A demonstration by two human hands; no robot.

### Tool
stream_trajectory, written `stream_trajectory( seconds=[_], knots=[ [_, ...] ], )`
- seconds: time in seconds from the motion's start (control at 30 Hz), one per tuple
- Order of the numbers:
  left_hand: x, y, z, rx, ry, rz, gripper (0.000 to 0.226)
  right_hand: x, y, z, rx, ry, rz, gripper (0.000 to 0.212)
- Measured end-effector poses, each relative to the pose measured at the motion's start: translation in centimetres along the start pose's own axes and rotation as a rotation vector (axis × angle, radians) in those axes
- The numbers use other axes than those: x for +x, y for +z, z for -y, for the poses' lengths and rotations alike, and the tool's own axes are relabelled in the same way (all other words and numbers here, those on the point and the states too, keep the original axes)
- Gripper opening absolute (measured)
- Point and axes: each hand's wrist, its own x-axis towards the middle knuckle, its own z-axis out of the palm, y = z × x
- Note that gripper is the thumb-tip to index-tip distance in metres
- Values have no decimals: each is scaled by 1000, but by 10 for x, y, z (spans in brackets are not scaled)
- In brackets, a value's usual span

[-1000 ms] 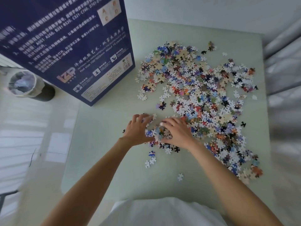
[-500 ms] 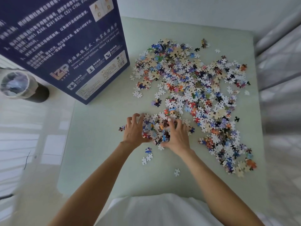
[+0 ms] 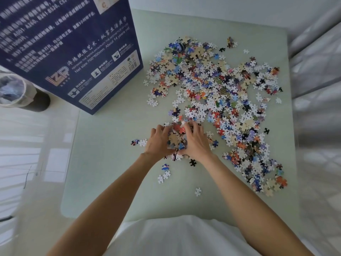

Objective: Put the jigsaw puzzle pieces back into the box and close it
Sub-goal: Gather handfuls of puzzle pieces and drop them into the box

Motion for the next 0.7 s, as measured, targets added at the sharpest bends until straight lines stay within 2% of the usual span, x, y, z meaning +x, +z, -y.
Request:
stream_trajectory(
  seconds=[0.17, 0.3, 0.53, 0.7],
  knots=[
    [3, -6, 3, -47, 6, -4, 84, 6, -3, 0, 53, 21, 30, 89],
    [2, -6, 6, -52, 26, -26, 75, 8, -3, 3, 55, 18, -25, 75],
    [1, -7, 9, -44, 49, -76, 68, 18, -3, 13, 50, -49, -10, 75],
    [-3, -8, 10, -65, 71, -119, 57, 17, -2, 9, 37, -55, -47, 58]
  ],
)
